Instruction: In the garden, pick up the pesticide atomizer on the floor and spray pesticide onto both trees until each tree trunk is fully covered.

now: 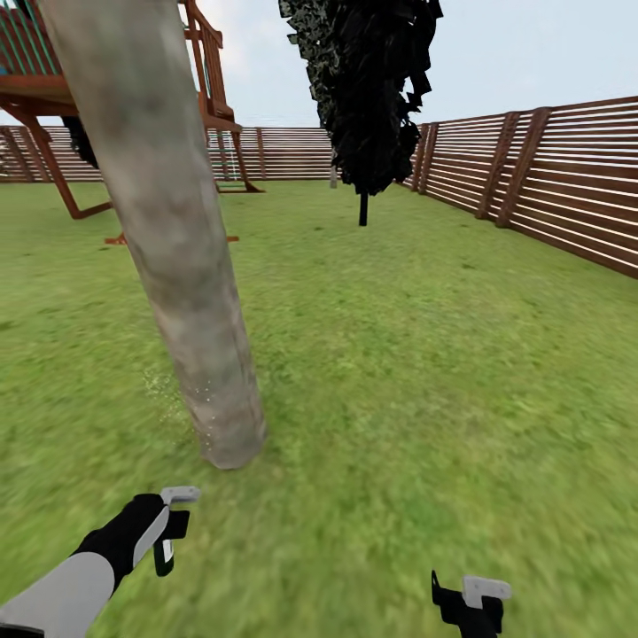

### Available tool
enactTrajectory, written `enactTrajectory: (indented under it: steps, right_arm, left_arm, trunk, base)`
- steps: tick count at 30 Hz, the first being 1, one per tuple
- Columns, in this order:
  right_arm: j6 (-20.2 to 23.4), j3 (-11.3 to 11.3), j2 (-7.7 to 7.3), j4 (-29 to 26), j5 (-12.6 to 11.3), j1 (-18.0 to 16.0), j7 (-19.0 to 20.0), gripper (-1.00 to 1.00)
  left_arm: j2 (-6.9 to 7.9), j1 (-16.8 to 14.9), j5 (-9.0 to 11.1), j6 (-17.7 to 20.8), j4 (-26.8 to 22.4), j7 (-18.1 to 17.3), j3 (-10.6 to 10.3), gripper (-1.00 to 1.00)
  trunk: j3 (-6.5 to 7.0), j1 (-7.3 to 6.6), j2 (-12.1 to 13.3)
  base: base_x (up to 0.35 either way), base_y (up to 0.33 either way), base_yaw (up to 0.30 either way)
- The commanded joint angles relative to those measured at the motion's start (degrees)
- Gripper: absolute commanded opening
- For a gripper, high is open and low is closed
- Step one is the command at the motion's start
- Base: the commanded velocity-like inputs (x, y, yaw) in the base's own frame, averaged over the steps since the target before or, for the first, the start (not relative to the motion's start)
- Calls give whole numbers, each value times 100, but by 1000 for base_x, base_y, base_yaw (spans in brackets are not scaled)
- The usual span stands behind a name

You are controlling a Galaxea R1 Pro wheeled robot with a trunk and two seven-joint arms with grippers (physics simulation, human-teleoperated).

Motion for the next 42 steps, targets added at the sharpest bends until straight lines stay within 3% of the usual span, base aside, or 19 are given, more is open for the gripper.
enactTrajectory:
  steps: [1, 15, 29, 42]
  right_arm:
    - [0, 1, 0, 1, 0, 0, 0, 100]
    - [0, 1, 0, 0, 0, 0, 0, 100]
    - [0, 1, 0, -1, 0, 0, 0, 100]
    - [0, 1, 0, -1, 0, 0, 0, 100]
  left_arm:
    - [-16, 0, -17, 2, -1, -3, -1, -100]
    - [-33, 0, -6, -7, -12, -11, 7, -100]
    - [-33, 0, -6, -15, -12, 15, 7, -100]
    - [-33, 0, -7, -15, -12, 17, 12, -100]
  trunk:
    - [0, 0, 0]
    - [0, 0, 0]
    - [0, 0, 0]
    - [0, 0, 0]
  base:
    - [3, -120, 79]
    - [0, -264, 6]
    - [40, -271, 237]
    - [93, -271, 17]
